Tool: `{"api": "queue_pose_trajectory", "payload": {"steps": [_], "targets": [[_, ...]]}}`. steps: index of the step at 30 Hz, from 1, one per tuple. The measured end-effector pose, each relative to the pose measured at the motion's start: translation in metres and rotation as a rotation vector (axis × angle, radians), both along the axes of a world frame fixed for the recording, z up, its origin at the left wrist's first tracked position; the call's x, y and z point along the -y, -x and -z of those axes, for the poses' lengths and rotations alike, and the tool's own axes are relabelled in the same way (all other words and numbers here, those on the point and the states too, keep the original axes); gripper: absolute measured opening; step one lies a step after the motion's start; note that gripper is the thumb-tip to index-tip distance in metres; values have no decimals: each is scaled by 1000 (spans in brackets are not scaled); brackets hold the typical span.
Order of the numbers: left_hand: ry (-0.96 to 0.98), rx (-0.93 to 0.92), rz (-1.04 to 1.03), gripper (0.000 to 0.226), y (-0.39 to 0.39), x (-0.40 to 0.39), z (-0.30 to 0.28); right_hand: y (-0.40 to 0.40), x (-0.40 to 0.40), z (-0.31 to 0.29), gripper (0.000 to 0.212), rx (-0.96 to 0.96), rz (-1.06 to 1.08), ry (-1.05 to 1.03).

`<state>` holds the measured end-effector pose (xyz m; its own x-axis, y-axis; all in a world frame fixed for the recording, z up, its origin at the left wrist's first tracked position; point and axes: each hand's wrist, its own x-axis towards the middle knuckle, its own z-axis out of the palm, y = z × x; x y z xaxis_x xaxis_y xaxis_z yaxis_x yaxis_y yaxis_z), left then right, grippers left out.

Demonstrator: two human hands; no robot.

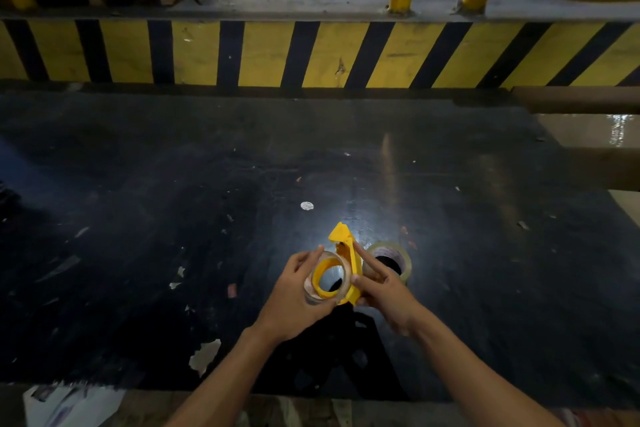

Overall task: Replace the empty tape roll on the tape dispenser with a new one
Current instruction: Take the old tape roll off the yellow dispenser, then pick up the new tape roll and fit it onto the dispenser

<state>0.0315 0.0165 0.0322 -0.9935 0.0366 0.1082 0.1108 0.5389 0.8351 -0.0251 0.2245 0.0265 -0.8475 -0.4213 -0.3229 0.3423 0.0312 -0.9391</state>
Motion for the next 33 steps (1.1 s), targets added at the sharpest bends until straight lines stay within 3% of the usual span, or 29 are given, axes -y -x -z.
{"api": "queue_pose_trajectory", "payload": {"steps": [4, 12, 15, 23, 28, 33], "targets": [[-41, -72, -195, 97, 2, 5, 8, 1, -10, -1, 63, -1, 134, -52], [287, 396, -341, 96, 23, 32, 31, 6, -34, -15, 64, 8, 238, -63], [329, 477, -346, 96, 27, 31, 37, 4, -46, -23, 61, 40, 295, -45], [389, 578, -333, 96, 52, 26, 39, -1, -81, -25, 49, 186, 410, 57], [458, 621, -385, 96, 69, 27, 38, 5, -94, -21, 48, 205, 502, 15], [747, 422, -333, 98, 81, -7, 30, 9, -105, -21, 50, 215, 553, -60]]}}
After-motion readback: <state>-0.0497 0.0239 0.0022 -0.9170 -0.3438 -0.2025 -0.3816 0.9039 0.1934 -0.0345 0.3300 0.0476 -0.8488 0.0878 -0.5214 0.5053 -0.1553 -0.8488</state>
